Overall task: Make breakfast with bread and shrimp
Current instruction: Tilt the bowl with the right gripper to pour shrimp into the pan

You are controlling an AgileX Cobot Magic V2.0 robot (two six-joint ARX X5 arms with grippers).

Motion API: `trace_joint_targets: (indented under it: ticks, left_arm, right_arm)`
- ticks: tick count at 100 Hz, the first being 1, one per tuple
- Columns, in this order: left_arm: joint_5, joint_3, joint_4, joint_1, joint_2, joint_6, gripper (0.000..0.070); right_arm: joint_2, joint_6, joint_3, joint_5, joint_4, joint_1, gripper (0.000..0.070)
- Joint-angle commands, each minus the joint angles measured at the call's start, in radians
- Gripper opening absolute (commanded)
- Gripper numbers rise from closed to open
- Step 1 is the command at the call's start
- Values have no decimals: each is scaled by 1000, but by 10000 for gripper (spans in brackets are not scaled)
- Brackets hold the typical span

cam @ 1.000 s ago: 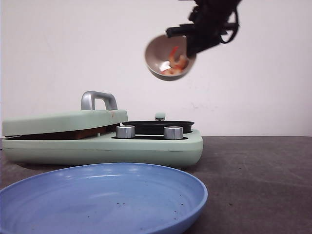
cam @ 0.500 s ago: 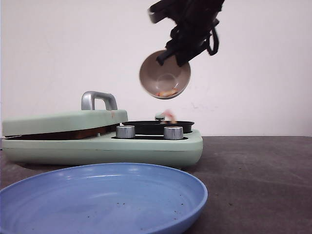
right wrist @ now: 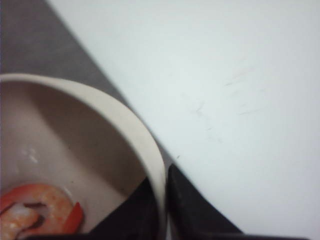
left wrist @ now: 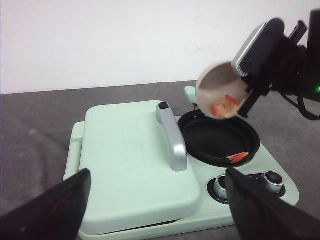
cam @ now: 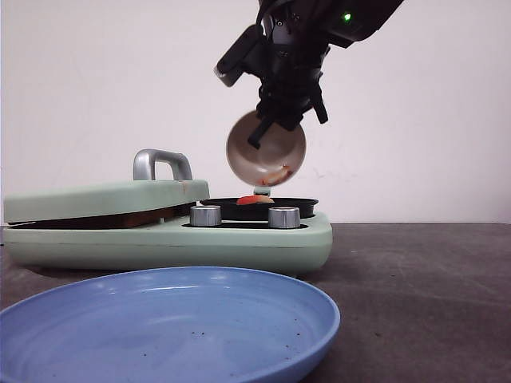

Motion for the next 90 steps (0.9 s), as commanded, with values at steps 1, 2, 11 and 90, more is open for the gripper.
trace_joint_targets:
  ticks: [1, 2, 11, 90]
  left_arm:
    - [-5, 5, 13, -3, 3, 20, 470]
    - [-5, 5, 13, -3, 3, 20, 470]
    - [-5, 5, 12, -3, 3, 20, 470]
    - [3, 5, 11, -3, 3, 49, 469]
  right_arm:
    - [11, -34, 23, 37, 60, 14, 0]
    - [11, -39, 23, 41, 68, 14, 0]
    - [11, -72, 23, 65, 122, 20, 0]
    - [11, -142, 22, 145, 284, 68, 0]
